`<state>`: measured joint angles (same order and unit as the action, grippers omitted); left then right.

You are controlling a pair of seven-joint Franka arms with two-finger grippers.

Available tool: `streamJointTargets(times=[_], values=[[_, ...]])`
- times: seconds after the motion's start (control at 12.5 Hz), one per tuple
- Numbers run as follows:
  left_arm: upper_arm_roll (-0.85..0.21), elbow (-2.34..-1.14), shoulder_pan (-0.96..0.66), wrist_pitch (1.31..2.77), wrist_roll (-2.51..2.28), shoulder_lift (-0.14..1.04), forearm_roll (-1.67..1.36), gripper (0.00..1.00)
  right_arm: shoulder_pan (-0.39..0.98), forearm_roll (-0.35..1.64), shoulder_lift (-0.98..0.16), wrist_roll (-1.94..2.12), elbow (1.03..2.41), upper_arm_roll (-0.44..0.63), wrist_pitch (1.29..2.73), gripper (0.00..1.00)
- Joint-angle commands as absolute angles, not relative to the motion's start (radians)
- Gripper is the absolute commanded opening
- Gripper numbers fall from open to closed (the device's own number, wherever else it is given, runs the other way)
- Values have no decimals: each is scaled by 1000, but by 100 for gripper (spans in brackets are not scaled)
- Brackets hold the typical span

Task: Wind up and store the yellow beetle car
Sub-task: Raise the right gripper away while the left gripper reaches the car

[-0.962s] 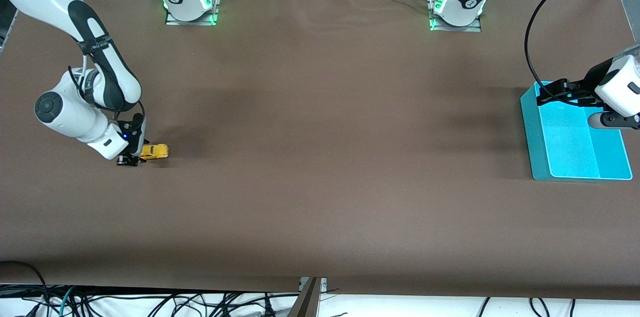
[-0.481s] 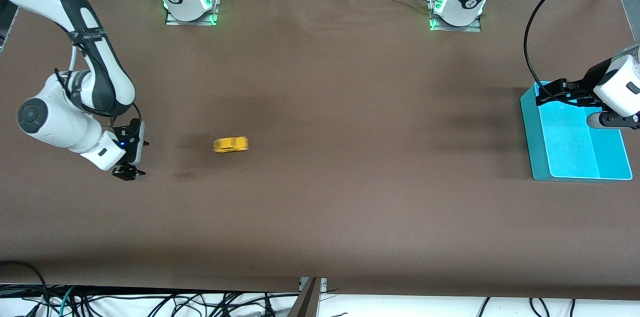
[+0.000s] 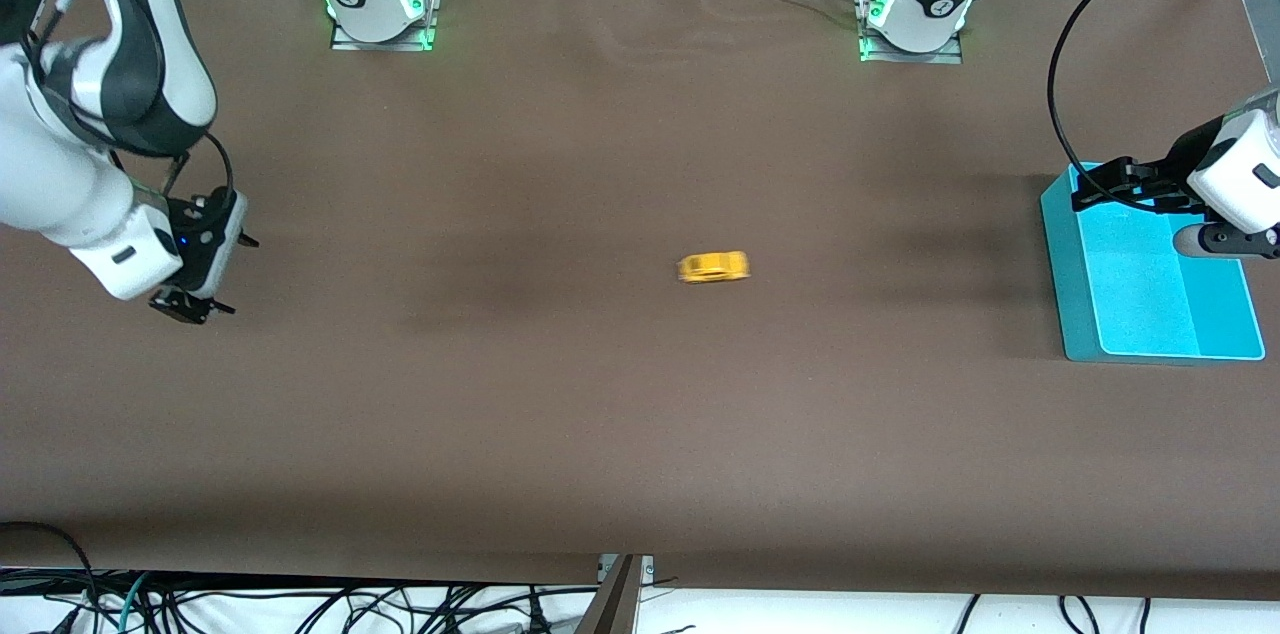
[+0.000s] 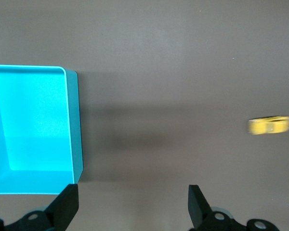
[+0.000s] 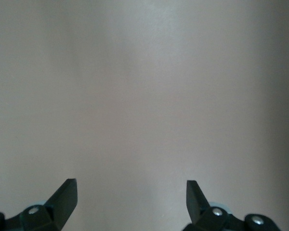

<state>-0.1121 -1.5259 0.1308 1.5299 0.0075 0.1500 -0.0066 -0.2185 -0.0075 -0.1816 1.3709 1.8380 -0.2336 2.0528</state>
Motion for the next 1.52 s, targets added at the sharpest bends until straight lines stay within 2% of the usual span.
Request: streamJointTargets(times=[0.0, 0.32, 1.04, 1.28, 1.44], values=[[-114, -1506, 132, 1511, 14, 152, -18, 100, -216, -6, -106, 1290, 1861, -233, 1990, 100], [-114, -1506, 130, 1511, 12, 152, -18, 100, -201, -14, -28, 1068, 1861, -230, 1915, 100], [-133, -1529, 130, 1506, 81, 183, -15, 100, -175, -5, 46, 647, 1862, -212, 1812, 100], [-132, -1616, 135, 1508, 257, 189, -8, 100, -144, 6, 61, 381, 1861, -201, 1758, 100], [-133, -1727, 141, 1537, 378, 181, 12, 100, -140, 29, 72, 225, 1847, -201, 1744, 100]])
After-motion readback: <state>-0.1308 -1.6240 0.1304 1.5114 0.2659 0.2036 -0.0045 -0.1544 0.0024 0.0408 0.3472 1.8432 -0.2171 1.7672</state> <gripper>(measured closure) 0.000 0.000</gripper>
